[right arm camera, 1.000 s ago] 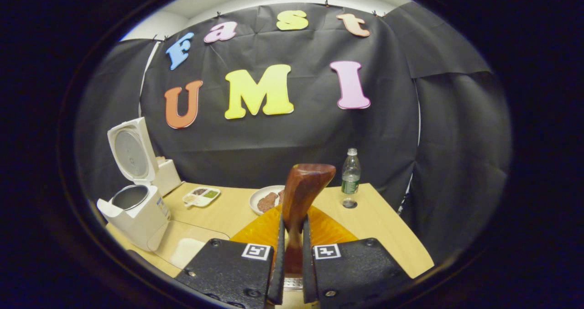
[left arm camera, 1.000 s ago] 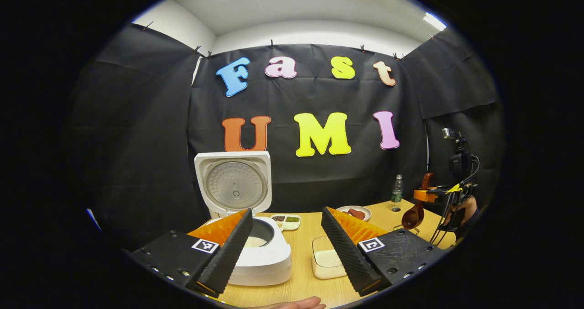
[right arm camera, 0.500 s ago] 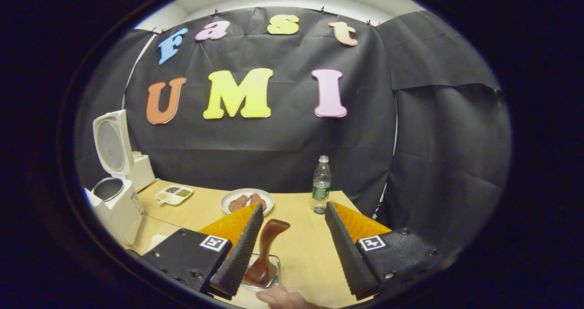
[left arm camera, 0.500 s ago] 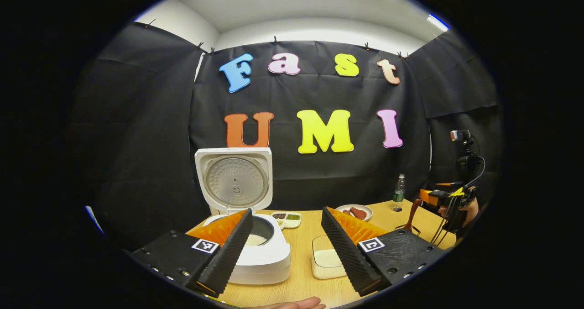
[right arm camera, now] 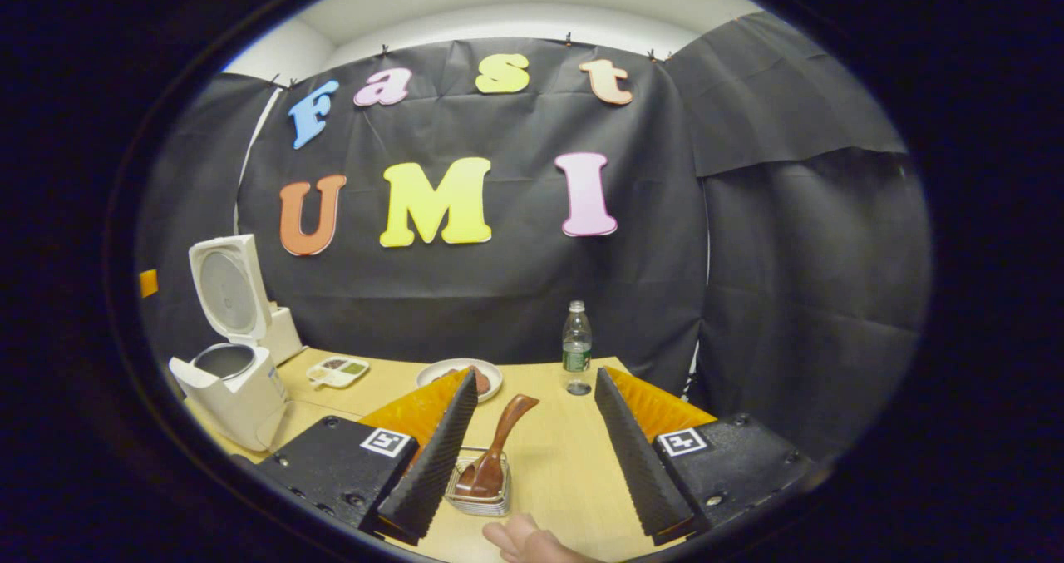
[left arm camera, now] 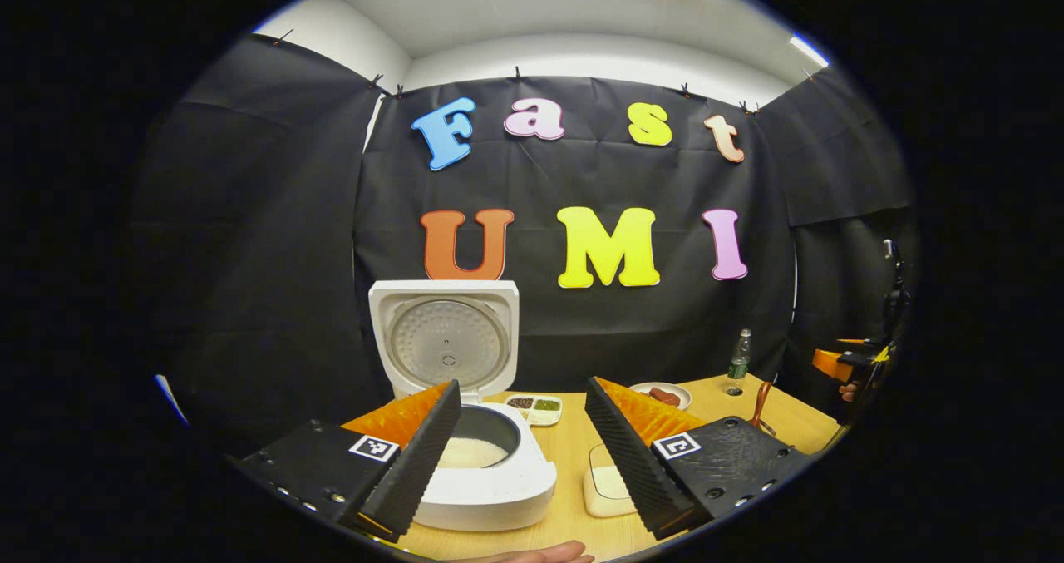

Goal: Close the left gripper, press the button to open the rice cooker; take a wooden spoon from the chopstick holder with the right hand, scoop a spoonful of rice and pour it into the rice cooker, then put the wooden spoon back into the chopstick holder.

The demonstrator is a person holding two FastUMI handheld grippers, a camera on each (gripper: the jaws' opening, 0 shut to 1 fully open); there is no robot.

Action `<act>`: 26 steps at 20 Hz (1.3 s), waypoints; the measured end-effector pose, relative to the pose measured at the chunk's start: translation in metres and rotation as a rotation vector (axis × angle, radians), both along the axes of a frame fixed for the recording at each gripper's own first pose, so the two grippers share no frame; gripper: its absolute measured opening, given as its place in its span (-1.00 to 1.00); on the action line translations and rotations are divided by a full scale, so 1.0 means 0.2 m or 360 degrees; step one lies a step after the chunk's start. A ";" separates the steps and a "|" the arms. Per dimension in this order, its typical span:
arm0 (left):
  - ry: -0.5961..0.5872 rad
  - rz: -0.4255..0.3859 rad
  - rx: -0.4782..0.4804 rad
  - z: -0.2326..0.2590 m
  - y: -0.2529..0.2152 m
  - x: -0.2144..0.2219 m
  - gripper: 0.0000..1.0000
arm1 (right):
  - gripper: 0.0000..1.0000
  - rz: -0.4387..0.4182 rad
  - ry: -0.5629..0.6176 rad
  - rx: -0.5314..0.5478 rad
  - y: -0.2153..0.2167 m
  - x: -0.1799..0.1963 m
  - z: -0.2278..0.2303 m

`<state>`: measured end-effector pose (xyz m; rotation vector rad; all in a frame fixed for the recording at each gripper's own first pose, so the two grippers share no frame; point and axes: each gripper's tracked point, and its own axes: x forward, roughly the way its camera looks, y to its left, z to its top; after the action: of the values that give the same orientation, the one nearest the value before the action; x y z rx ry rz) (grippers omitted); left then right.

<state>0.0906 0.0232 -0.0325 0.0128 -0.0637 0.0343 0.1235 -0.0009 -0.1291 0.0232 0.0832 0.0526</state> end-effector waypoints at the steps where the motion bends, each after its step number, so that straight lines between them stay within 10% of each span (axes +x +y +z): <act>1: -0.0006 0.0007 -0.0010 0.02 0.03 0.02 0.91 | 0.87 0.0006 -0.0023 0.0020 -0.01 -0.05 0.03; 17: -0.0015 0.0027 0.0010 0.51 0.31 0.57 0.88 | 1.00 0.0327 -0.0193 0.0108 0.24 -0.39 0.34; 26: 0.0068 0.0076 -0.0082 0.45 0.54 1.10 0.87 | 1.00 0.0286 -0.0181 0.0142 0.17 -0.39 0.32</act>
<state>0.3111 0.1311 0.0572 -0.0366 -0.0195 0.0833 0.0452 0.0333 -0.0647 0.1020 -0.0310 0.2368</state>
